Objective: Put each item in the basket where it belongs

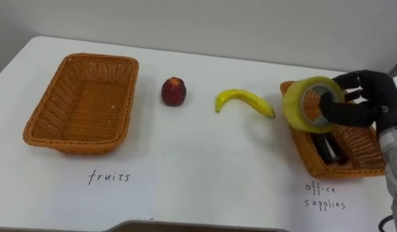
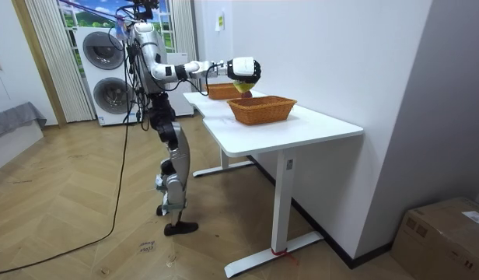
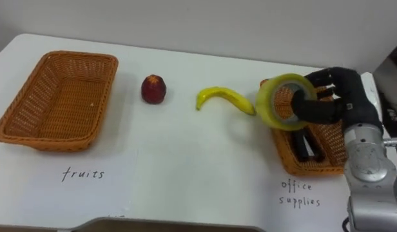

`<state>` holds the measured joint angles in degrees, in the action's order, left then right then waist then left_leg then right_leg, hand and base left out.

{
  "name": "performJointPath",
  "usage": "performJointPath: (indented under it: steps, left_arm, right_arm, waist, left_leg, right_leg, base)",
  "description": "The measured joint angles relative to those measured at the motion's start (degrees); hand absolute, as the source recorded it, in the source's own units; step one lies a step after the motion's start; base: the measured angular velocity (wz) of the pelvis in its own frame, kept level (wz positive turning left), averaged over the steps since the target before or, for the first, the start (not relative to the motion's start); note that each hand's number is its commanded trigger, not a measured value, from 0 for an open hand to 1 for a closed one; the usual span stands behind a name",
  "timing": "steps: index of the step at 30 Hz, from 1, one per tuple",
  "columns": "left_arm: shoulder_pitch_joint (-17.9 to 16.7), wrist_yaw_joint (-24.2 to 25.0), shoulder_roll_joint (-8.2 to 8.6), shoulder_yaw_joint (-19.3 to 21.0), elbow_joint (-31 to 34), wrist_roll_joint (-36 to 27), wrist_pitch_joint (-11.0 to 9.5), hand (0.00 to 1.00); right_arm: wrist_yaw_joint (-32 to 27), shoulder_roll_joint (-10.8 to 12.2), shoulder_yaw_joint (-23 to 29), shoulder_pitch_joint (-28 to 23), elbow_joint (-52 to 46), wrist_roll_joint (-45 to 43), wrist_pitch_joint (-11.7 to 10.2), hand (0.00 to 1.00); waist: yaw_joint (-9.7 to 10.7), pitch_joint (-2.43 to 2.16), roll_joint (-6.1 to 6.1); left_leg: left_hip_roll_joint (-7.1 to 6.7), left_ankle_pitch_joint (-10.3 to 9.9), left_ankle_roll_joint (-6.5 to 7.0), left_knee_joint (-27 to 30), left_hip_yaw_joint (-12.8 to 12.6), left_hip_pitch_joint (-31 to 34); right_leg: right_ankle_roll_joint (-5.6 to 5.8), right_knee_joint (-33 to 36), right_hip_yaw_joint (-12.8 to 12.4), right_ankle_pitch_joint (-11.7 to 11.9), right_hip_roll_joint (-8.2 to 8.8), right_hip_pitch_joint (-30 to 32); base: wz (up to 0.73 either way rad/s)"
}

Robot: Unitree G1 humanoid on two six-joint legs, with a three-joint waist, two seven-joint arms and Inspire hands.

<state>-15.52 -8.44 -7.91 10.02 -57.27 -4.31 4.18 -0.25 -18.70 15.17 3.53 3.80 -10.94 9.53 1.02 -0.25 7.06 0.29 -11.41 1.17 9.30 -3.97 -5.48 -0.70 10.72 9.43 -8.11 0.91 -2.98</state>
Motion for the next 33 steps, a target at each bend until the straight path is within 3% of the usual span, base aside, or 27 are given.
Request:
performJointPath:
  steps: [13,33]
  left_arm:
    - [-1.91,-0.03,0.03,2.29,3.20,0.23,0.05,0.00]
    - [-2.69,-1.06,0.37,3.35,3.14,0.23,0.62,0.00]
  right_arm:
    - [-3.73,-0.17,3.69,-0.25,1.53,0.02,0.00,1.00]
    - [-4.90,-0.16,4.12,-0.74,4.45,0.08,0.61,1.00]
  waist:
    - [0.43,0.02,0.23]
    - [0.44,-0.22,-0.10]
  left_leg:
    - [0.09,-0.01,0.03,-0.66,-0.18,-0.02]
    - [0.10,-0.02,0.04,-0.63,-0.72,0.16]
  right_leg:
    - [0.11,-0.28,-0.02,-0.06,-0.14,0.31]
    - [0.11,0.05,-0.99,-0.06,-0.18,0.90]
  base:
    - [0.00]
    - [-0.01]
